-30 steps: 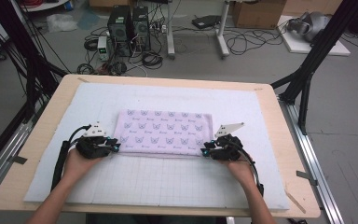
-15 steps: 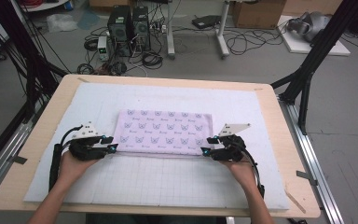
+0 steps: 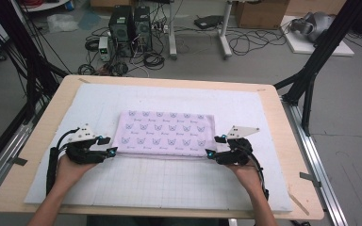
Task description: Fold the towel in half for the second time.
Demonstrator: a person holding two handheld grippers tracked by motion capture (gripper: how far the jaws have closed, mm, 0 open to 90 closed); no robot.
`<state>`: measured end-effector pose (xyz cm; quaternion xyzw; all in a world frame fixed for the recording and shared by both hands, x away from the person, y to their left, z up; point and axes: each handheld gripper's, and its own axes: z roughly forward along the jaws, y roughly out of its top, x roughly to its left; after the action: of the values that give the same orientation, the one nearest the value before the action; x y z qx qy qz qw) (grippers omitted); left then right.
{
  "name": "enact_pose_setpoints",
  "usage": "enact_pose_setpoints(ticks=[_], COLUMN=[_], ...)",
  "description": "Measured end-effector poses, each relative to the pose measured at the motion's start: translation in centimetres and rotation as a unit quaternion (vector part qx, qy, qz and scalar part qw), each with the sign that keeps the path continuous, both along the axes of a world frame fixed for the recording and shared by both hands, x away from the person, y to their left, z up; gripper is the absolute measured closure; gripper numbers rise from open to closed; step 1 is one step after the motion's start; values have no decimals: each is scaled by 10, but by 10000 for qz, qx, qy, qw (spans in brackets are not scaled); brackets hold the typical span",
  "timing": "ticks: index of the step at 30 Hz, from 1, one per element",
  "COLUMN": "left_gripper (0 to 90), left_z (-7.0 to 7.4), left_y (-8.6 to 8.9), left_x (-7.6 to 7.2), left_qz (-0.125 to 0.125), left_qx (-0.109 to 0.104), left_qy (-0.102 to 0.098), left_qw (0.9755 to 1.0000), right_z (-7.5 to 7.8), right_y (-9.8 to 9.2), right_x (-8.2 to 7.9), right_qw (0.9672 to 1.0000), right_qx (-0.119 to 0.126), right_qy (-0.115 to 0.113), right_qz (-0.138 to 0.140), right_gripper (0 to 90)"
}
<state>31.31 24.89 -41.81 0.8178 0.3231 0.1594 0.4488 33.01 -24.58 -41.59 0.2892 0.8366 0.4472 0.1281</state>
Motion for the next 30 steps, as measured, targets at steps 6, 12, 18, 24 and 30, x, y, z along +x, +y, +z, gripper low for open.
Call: enact_pose_setpoints(ticks=[6, 12, 18, 24, 30], left_gripper=[433, 408, 385, 367, 328], left_z=[1, 2, 1, 0, 0], left_y=[3, 5, 5, 7, 8], left_x=[-8, -13, -19, -24, -30], left_qz=[23, 30, 39, 54, 86], left_qx=[-20, 31, 53, 65, 25], left_qy=[-17, -39, -30, -22, -39], left_qw=[10000, 10000, 10000, 10000, 10000], right_z=[2, 1, 1, 0, -2], right_y=[-3, -4, -5, -8, -11], right_x=[-9, -18, -25, -31, -38], right_qw=[9999, 9999, 9999, 9998, 9997], right_qx=[41, 39, 50, 88, 131], right_qy=[-89, -100, -132, -147, -147], right_qz=[-49, -66, -78, -112, -175], right_gripper=[267, 230, 206, 183, 145])
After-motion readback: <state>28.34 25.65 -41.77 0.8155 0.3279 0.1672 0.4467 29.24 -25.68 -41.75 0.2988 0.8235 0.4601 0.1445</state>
